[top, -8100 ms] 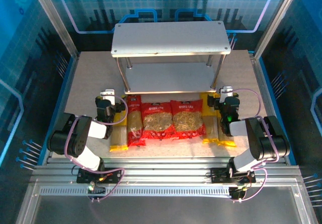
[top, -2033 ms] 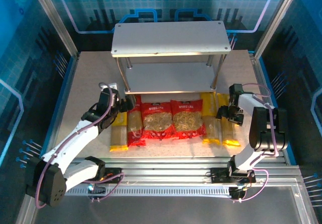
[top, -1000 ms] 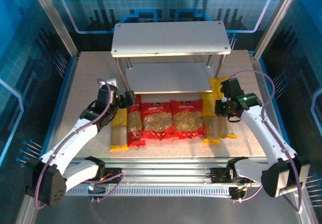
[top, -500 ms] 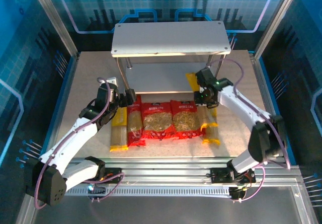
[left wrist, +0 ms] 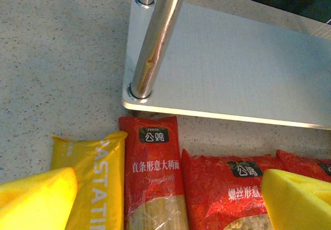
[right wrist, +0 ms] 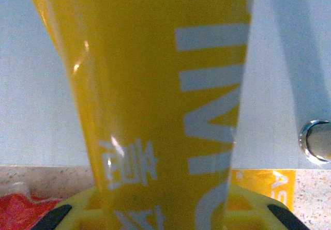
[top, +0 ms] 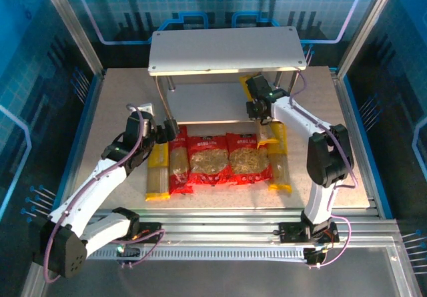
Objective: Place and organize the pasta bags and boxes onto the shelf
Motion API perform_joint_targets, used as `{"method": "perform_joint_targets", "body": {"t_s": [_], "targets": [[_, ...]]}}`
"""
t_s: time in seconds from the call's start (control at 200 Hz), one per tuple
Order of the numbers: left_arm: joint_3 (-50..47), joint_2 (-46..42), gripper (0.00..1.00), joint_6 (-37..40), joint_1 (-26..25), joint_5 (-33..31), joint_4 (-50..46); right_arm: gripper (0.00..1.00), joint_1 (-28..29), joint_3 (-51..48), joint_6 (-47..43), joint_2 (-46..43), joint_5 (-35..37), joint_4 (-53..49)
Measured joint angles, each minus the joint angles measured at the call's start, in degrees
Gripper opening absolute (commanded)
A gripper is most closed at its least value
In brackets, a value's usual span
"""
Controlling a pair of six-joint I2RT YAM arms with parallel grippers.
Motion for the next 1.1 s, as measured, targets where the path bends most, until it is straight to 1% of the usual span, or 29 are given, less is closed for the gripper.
{"method": "perform_joint_targets", "body": {"t_s": [0.165,0.305,0.405,0.535,0.695,0.77,0.92,0.96,1.021,1.101], "targets": [[0.0,0.0,0.93,0.0,0.0,0.0,-0.6,0.14,0.0,0.0,-0.1,0.9,1.9,3.3],[0.0,0.0,0.93,0.0,0.0,-0.2,-0.8,0.17,0.0,-0.8,-0.2,0.9,3.2,6.8],[0.0,0.0,0.93,0.0,0.0,-0.2,-0.8,0.18,0.0,-2.2,-0.4,0.9,4.3,9.3],[0.0,0.0,0.93,0.0,0.0,-0.2,-0.8,0.23,0.0,-2.7,-0.6,1.6,5.4,11.4],[0.0,-1.0,0.93,0.0,0.0,-0.2,-1.2,0.41,0.0,-2.7,-0.6,2.6,6.4,13.6],[0.0,-1.4,0.93,0.0,0.0,-0.2,-1.4,0.54,0.0,-2.6,-0.5,3.6,6.6,15.0],[0.0,-2.0,0.93,0.0,0.0,-0.6,-2.5,0.62,-0.1,-1.5,0.0,5.8,7.3,16.8],[0.0,-2.1,0.93,0.0,0.0,-0.6,-2.6,0.68,-0.1,-1.1,0.1,6.2,7.4,17.2],[0.0,-2.4,0.93,0.0,0.0,-0.8,-2.8,0.8,-0.1,-0.8,0.4,6.4,7.4,17.9],[0.0,-2.7,0.93,0.0,0.0,-1.0,-3.0,0.84,-0.1,-0.7,0.3,6.4,7.2,18.1]]}}
